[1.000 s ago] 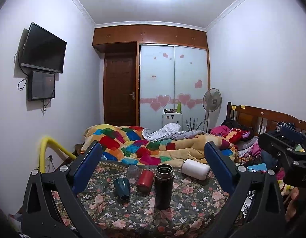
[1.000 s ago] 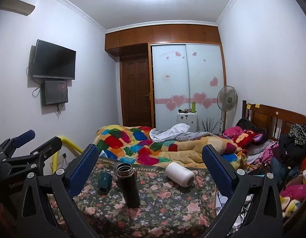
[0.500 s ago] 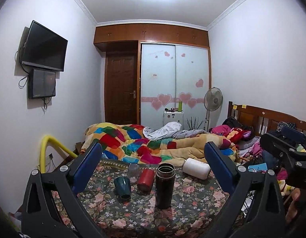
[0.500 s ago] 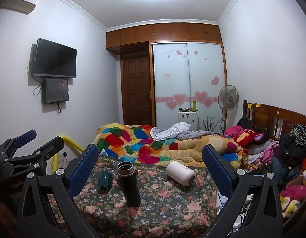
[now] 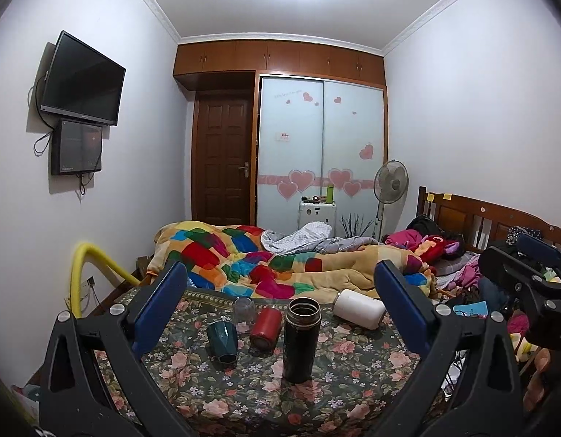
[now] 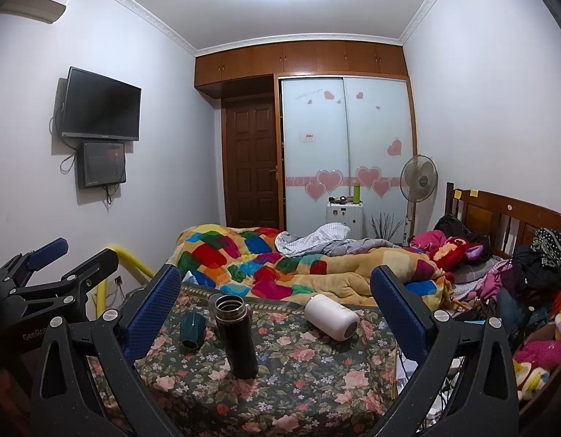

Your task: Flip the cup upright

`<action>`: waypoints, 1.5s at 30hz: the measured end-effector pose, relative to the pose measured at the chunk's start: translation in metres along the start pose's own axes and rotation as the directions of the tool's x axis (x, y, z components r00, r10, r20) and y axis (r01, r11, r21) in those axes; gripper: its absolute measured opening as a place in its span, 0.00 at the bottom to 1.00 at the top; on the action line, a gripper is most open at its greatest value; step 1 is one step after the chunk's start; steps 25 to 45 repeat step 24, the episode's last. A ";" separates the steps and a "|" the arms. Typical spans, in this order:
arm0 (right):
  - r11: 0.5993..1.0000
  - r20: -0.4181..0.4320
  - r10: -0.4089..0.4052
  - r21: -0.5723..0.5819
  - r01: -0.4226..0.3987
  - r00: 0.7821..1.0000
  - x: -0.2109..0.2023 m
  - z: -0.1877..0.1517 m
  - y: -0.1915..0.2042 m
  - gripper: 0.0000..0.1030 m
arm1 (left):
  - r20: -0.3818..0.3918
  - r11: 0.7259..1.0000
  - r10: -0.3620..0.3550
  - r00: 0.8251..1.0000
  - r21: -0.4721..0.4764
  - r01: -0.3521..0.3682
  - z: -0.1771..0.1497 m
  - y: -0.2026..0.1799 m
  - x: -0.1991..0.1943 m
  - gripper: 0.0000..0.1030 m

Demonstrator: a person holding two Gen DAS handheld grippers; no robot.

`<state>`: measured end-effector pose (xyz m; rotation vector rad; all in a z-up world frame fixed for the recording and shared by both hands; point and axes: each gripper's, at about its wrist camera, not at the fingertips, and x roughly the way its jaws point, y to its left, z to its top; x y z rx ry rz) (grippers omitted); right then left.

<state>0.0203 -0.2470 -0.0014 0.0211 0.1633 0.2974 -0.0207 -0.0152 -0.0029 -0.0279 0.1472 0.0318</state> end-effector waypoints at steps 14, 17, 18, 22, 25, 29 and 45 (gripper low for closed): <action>1.000 -0.005 -0.001 -0.003 0.001 1.000 0.001 0.001 0.001 1.00 | -0.020 1.000 -0.014 1.000 -0.005 0.014 -0.005 -0.005 0.006 1.00; 1.000 -0.009 0.001 -0.007 -0.001 1.000 0.000 -0.001 0.001 1.00 | -0.025 1.000 -0.011 1.000 -0.010 0.011 -0.006 -0.002 0.008 1.00; 1.000 -0.011 0.001 -0.008 -0.001 1.000 0.000 -0.002 0.001 1.00 | -0.027 1.000 -0.010 1.000 -0.011 0.010 -0.006 -0.002 0.009 1.00; 1.000 -0.026 0.008 -0.013 -0.008 1.000 0.004 -0.004 0.004 1.00 | -0.030 1.000 -0.002 1.000 -0.019 0.001 -0.010 0.005 0.010 1.00; 1.000 -0.037 0.013 -0.017 -0.013 0.999 0.009 -0.004 0.007 1.00 | -0.034 1.000 0.008 0.999 -0.027 -0.009 -0.011 0.011 0.012 1.00; 1.000 -0.037 0.013 -0.017 -0.013 0.999 0.009 -0.004 0.007 1.00 | -0.034 1.000 0.008 0.999 -0.027 -0.009 -0.011 0.011 0.012 1.00; 1.000 -0.037 0.013 -0.017 -0.013 0.999 0.009 -0.004 0.007 1.00 | -0.034 1.000 0.008 0.999 -0.027 -0.009 -0.011 0.011 0.012 1.00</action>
